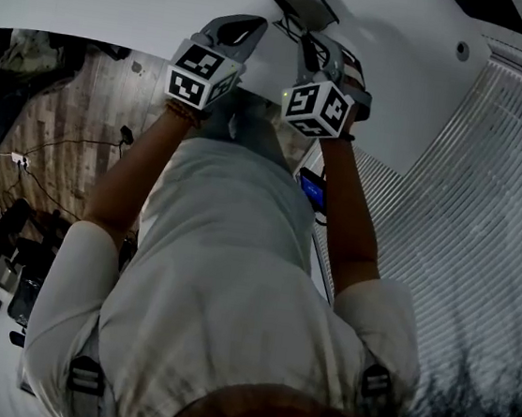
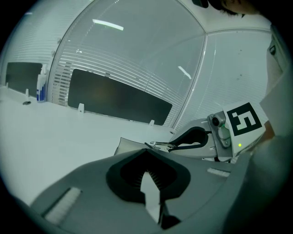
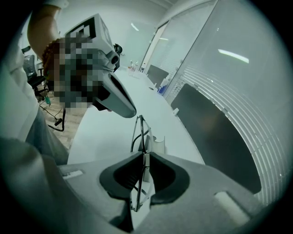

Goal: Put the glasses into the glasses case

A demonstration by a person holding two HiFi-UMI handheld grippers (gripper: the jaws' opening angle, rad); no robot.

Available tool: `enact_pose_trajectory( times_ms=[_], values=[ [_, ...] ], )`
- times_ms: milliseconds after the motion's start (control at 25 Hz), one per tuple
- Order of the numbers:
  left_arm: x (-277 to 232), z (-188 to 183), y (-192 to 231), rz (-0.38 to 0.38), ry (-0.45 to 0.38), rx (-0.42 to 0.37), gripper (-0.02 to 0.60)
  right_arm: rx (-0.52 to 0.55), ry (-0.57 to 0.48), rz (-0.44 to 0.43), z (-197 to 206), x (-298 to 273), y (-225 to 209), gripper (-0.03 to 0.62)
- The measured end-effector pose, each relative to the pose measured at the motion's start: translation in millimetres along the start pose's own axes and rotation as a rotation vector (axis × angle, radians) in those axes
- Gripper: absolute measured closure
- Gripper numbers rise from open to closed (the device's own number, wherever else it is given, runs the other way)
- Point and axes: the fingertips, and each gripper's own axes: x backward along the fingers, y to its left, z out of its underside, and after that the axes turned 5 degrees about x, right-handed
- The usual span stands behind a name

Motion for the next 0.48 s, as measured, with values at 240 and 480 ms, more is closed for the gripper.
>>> enact_pose_trajectory(
  times_ms=[240,480],
  values=[
    [-16.5,-2.8,17.9,-0.006,0.017,-0.005,0.581,0.005,0.013,-0.004,-5.6,-30.5,-14.9,0.548],
    [-31.6,-15.9,24.3,-0.001,0.030,-0.009,0.581,-0.011,0.043,-0.008,-7.9,-47.0,-34.1,0.549]
  ],
)
